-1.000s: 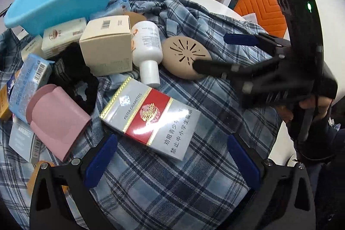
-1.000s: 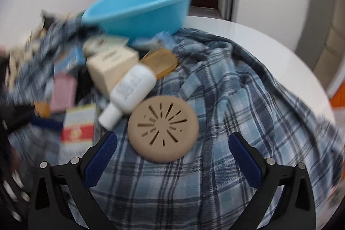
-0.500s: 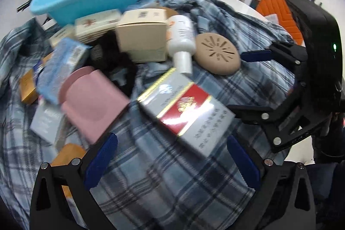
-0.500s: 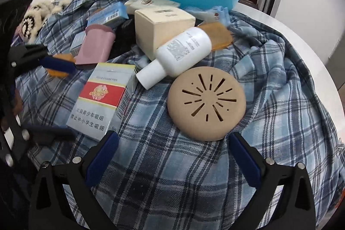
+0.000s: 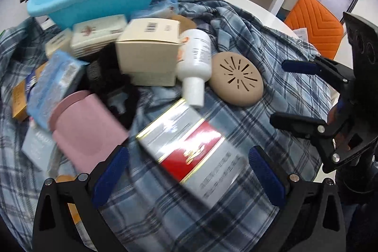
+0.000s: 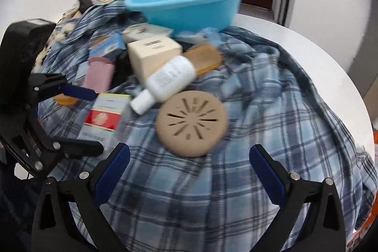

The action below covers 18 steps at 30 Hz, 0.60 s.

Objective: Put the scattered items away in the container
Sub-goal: 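Reach the left gripper down to the red-and-white FILTER CIGARETTES pack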

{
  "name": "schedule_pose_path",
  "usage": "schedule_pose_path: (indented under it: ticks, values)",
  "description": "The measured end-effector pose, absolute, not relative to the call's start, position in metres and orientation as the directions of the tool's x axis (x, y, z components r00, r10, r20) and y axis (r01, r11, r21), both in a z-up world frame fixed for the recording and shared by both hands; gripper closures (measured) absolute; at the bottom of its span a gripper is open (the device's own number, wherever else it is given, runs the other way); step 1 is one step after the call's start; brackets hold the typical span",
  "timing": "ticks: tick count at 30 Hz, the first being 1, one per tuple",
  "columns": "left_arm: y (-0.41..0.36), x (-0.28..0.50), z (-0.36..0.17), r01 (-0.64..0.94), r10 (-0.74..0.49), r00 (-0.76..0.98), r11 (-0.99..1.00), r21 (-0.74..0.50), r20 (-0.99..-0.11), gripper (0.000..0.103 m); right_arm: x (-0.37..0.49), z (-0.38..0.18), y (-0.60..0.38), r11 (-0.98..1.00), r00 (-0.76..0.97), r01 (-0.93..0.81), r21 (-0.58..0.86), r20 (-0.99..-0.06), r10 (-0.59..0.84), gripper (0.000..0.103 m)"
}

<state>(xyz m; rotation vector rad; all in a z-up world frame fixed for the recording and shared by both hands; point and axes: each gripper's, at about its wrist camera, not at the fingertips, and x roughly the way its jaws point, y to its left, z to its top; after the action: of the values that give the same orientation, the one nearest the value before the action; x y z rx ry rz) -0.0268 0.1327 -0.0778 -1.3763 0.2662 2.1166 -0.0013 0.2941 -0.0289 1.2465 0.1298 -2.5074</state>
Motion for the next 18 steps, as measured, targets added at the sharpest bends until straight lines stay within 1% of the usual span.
schedule_pose_path:
  ticks: [3, 6, 9, 13, 18]
  values:
    - [0.144, -0.031, -0.084, -0.577, 0.344, -0.293, -0.807, -0.122, -0.892, 0.000, 0.001, -0.028, 0.306, -0.946, -0.561, 0.311, 0.094, -0.785, -0.263, 0.002]
    - [0.148, -0.034, -0.088, -0.572, 0.331, -0.285, -0.812, -0.117, -0.900, 0.000, 0.004, -0.028, 0.308, -0.947, -0.568, 0.309, 0.091, -0.781, -0.260, 0.002]
    - [0.157, -0.033, -0.085, -0.593, 0.347, -0.275, -0.795, -0.126, -0.897, 0.000, 0.005, -0.029, 0.309, -0.946, -0.568, 0.308, 0.103, -0.778, -0.270, 0.002]
    - [0.163, -0.026, -0.077, -0.625, 0.353, -0.289, -0.773, -0.104, -0.890, 0.000, 0.003, -0.029, 0.310, -0.948, -0.572, 0.297, 0.118, -0.772, -0.275, 0.002]
    - [0.144, -0.016, -0.067, -0.608, 0.384, -0.287, -0.781, -0.143, -0.877, 0.000, 0.005, -0.029, 0.309, -0.944, -0.577, 0.303, 0.128, -0.764, -0.289, 0.002]
